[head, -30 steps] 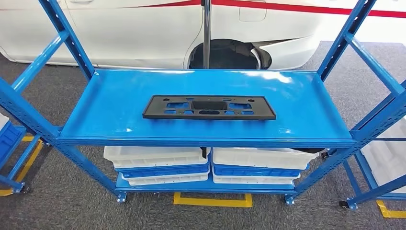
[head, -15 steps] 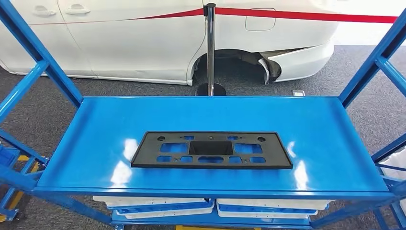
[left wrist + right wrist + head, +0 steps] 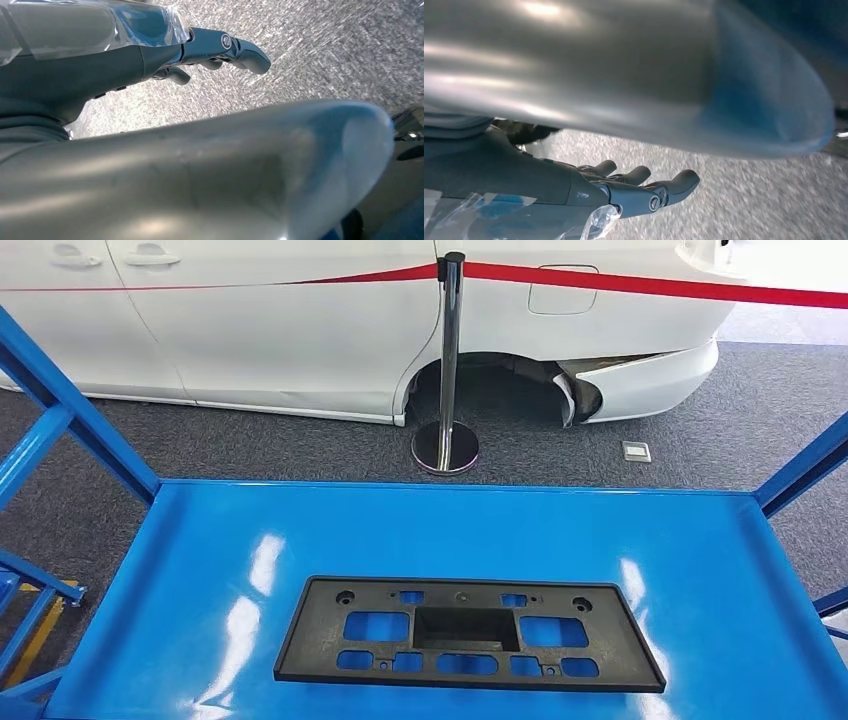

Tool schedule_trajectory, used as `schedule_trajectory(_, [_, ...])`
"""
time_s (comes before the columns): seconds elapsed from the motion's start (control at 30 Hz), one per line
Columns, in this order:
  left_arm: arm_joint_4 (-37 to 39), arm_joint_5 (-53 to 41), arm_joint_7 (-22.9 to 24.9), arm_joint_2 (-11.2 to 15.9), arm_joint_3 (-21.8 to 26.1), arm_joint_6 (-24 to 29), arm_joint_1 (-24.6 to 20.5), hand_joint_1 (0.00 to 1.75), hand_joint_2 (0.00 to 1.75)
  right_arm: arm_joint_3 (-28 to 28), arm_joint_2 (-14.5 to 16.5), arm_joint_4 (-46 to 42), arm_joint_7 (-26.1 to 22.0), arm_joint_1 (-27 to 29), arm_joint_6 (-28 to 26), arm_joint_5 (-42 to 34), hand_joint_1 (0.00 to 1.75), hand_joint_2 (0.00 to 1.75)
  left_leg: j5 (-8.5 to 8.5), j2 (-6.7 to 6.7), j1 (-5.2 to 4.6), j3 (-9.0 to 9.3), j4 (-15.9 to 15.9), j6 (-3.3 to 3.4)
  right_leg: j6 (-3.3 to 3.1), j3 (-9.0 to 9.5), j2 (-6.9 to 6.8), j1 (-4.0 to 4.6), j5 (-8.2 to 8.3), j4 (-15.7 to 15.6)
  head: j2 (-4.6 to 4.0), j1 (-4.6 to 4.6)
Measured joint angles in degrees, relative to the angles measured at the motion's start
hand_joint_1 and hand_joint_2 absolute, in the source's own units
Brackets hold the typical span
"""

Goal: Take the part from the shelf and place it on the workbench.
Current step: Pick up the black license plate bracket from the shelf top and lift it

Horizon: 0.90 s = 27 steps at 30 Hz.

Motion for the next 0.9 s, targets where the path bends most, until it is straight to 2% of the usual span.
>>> schedule_trajectory(0.03, [0.0, 0.0, 0.0, 0.0, 0.1, -0.2, 0.1, 0.00, 0.00, 0.0, -0.1, 0.0, 0.0, 0.0, 0.0, 0.1, 0.00, 0.00, -0.13, -0.06, -0.05, -0.05, 0.0, -0.22, -0.29, -0.11, 0.07, 0.16, 0.95, -1.3, 0.00, -0.05])
schedule_trajectory(0.07, [0.0, 0.0, 0.0, -0.1, 0.1, -0.3, 0.1, 0.00, 0.00, 0.0, -0.1, 0.0, 0.0, -0.1, 0.1, 0.2, 0.00, 0.00, -0.16, -0.09, -0.08, -0.17, 0.0, -0.44, -0.55, -0.26, 0.15, 0.32, 1.13, -1.7, 0.00, -0.11])
schedule_trajectory(0.13, [0.0, 0.0, 0.0, -0.1, 0.3, -0.4, 0.2, 0.00, 0.00, 0.0, -0.1, 0.0, -0.1, -0.3, 0.2, 0.2, 0.00, 0.00, -0.33, 0.06, -0.18, -0.45, 0.2, -0.84, -1.09, -0.33, 0.12, 0.01, 1.47, -2.0, 0.00, -0.12])
schedule_trajectory(0.17, [0.0, 0.0, 0.0, -0.1, 0.3, -0.5, 0.2, 0.00, 0.00, 0.0, 0.0, 0.1, -0.1, -0.3, 0.2, 0.2, 0.00, 0.00, -1.20, 0.32, -0.18, -0.92, 1.1, -1.17, -1.39, -0.28, 0.00, -0.24, 1.67, -2.2, 0.01, -0.19])
schedule_trajectory(0.2, [0.0, 0.0, 0.0, -0.1, 0.4, -0.6, 0.1, 0.00, 0.00, 0.0, 0.0, 0.1, -0.1, -0.4, 0.2, 0.2, 0.00, 0.00, -2.77, 0.63, -0.12, -1.93, 3.4, -1.57, -1.66, -0.24, -0.18, -0.51, 1.84, -2.4, 0.02, -0.25])
schedule_trajectory(0.23, [0.0, 0.0, -0.1, -0.1, 0.4, -0.7, 0.1, 0.00, 0.00, 0.0, 0.0, 0.1, -0.1, -0.4, 0.3, 0.2, 0.00, 0.00, -4.92, 0.99, 0.13, -3.53, 7.0, -2.01, -1.82, -0.21, -0.37, -0.60, 1.93, -2.6, 0.03, -0.31])
schedule_trajectory(0.3, [0.0, 0.0, -0.2, -0.1, 0.4, -1.0, 0.0, 0.00, 0.00, 0.0, 0.0, 0.1, 0.0, -0.5, 0.3, 0.3, 0.00, 0.00, -8.75, 1.30, 0.60, -7.28, 15.5, -2.75, -1.95, -0.35, -0.68, -0.70, 2.03, -2.8, 0.05, -0.35])
schedule_trajectory(0.33, [0.0, 0.0, -0.3, -0.1, 0.4, -1.0, 0.0, 0.00, 0.00, 0.0, 0.0, 0.1, 0.0, -0.5, 0.3, 0.3, 0.00, 0.00, -9.31, 1.37, 0.75, -8.37, 18.0, -2.92, -1.96, -0.36, -0.79, -0.73, 2.06, -2.9, 0.05, -0.30])
schedule_trajectory(0.37, [0.0, 0.0, -0.4, -0.1, 0.5, -1.0, 0.1, 0.00, 0.00, 0.0, 0.0, 0.1, 0.0, -0.5, 0.3, 0.3, 0.00, 0.00, -8.58, 1.42, 0.81, -8.34, 17.9, -2.92, -1.95, -0.28, -0.84, -0.74, 2.06, -3.0, 0.04, -0.23])
schedule_trajectory(0.4, [0.0, 0.0, -0.5, -0.1, 0.5, -1.0, 0.1, 0.00, 0.00, 0.0, 0.0, 0.1, 0.0, -0.5, 0.3, 0.3, 0.00, 0.00, -6.60, 1.45, 0.77, -7.15, 15.2, -2.66, -1.93, -0.06, -0.80, -0.66, 2.04, -3.2, 0.04, -0.18])
schedule_trajectory(0.43, [0.0, 0.0, -0.7, -0.1, 0.5, -1.0, 0.1, 0.00, 0.00, 0.0, 0.0, 0.1, 0.1, -0.5, 0.3, 0.3, 0.00, 0.00, -3.77, 1.45, 0.57, -5.22, 10.7, -2.02, -1.90, 0.29, -0.75, -0.54, 2.02, -3.6, 0.04, -0.14])
schedule_trajectory(0.5, [0.2, 0.0, -0.8, 0.2, 0.5, -1.1, 0.3, 0.00, 0.00, 0.0, 0.3, 0.1, 0.1, -0.3, 0.4, 0.4, 0.00, 0.00, 0.65, 1.41, -0.20, -1.63, 2.5, -0.01, -1.72, 0.66, -0.75, -0.52, 1.98, -4.3, 0.04, 0.06])
schedule_trajectory(0.53, [0.3, 0.0, -0.8, 0.4, 0.5, -1.1, 0.5, 0.00, 0.00, 0.1, 0.5, 0.1, 0.1, -0.1, 0.5, 0.4, 0.00, 0.00, 1.64, 1.35, -0.66, -0.90, 0.3, 0.75, -1.60, 0.43, -0.82, -0.71, 1.99, -4.4, 0.03, 0.09])
schedule_trajectory(0.57, [0.4, 0.0, -0.8, 0.5, 0.5, -1.2, 0.8, 0.00, 0.00, 0.1, 0.7, 0.1, 0.1, 0.2, 0.6, 0.4, 0.00, 0.00, 1.78, 1.28, -1.01, -0.80, -0.5, 1.20, -1.43, -0.18, -0.92, -1.00, 2.03, -4.5, 0.02, 0.12])
schedule_trajectory(0.63, [0.5, 0.0, -0.8, 0.6, 0.5, -1.3, 1.4, 0.00, 0.00, 0.3, 0.8, 0.2, 0.3, 0.5, 0.7, 0.4, 0.00, 0.00, 2.08, 1.26, -1.05, -0.50, -2.2, 1.19, -0.97, -0.98, -0.93, -1.34, 1.91, -4.9, 0.02, -0.15])
schedule_trajectory(0.67, [0.6, -0.1, -0.8, 0.7, 0.5, -1.3, 1.8, 0.00, 0.00, 0.5, 0.8, 0.2, 0.3, 1.0, 0.8, 0.4, 0.00, 0.00, 2.01, 1.23, -0.75, 0.62, -4.0, 1.01, -0.85, -0.52, -0.91, -1.22, 0.85, -5.1, 0.03, -0.26])
schedule_trajectory(0.7, [0.6, -0.1, -0.9, 0.7, 0.5, -1.4, 2.3, 0.00, 0.00, 0.6, 0.8, 0.3, 0.4, 1.6, 0.8, 0.4, 0.00, 0.00, 1.92, 1.25, -0.41, 2.26, -5.8, 0.84, -0.83, 0.53, -0.87, -1.04, -1.20, -4.6, 0.03, -0.32])
schedule_trajectory(0.73, [0.7, -0.2, -0.9, 0.7, 0.5, -1.5, 3.0, 0.00, 0.00, 0.7, 0.7, 0.4, 0.5, 2.3, 0.8, 0.4, 0.00, 0.00, 1.67, 1.28, -0.04, 4.17, -7.5, 0.71, -0.90, 1.70, -0.82, -0.86, -4.12, -2.9, 0.04, -0.34])
schedule_trajectory(0.77, [0.7, -0.3, -0.9, 0.7, 0.5, -1.6, 3.4, 0.00, 0.00, 0.7, 0.7, 0.4, 0.6, 2.7, 0.9, 0.4, 0.00, 0.00, 1.27, 1.27, 0.09, 5.65, -8.3, 0.55, -0.90, 2.45, -0.79, -0.65, -7.07, -0.1, 0.04, -0.34])
schedule_trajectory(0.8, [0.7, -0.3, -0.9, 0.7, 0.5, -1.8, 3.6, 0.00, 0.00, 0.8, 0.6, 0.5, 0.8, 2.7, 1.0, 0.4, 0.00, 0.00, 1.05, 1.35, 0.23, 6.61, -8.4, 0.53, -0.74, 2.46, -0.74, -0.65, -9.14, 3.3, 0.04, -0.32])
schedule_trajectory(0.83, [0.7, -0.3, -0.9, 0.6, 0.5, -1.9, 3.3, 0.00, 0.00, 0.9, 0.5, 0.5, 0.9, 2.5, 1.1, 0.4, 0.00, 0.00, 0.80, 1.41, 0.41, 7.09, -8.2, 0.44, -0.44, 2.06, -0.70, -0.67, -9.73, 6.2, 0.04, -0.32])
schedule_trajectory(0.87, [0.7, -0.4, -0.9, 0.6, 0.5, -1.9, 2.8, 0.00, 0.00, 0.9, 0.5, 0.5, 1.1, 2.0, 1.3, 0.4, 0.00, 0.00, 0.57, 1.42, 0.65, 7.12, -7.8, 0.25, -0.05, 1.62, -0.69, -0.75, -8.73, 7.6, 0.04, -0.30])
schedule_trajectory(0.9, [0.7, -0.4, -0.9, 0.6, 0.5, -1.9, 2.3, 0.00, 0.00, 1.0, 0.5, 0.5, 1.1, 1.6, 1.4, 0.4, 0.00, 0.00, 0.39, 1.42, 0.96, 6.90, -7.3, 0.03, 0.38, 1.50, -0.70, -0.87, -6.67, 7.2, 0.04, -0.27])
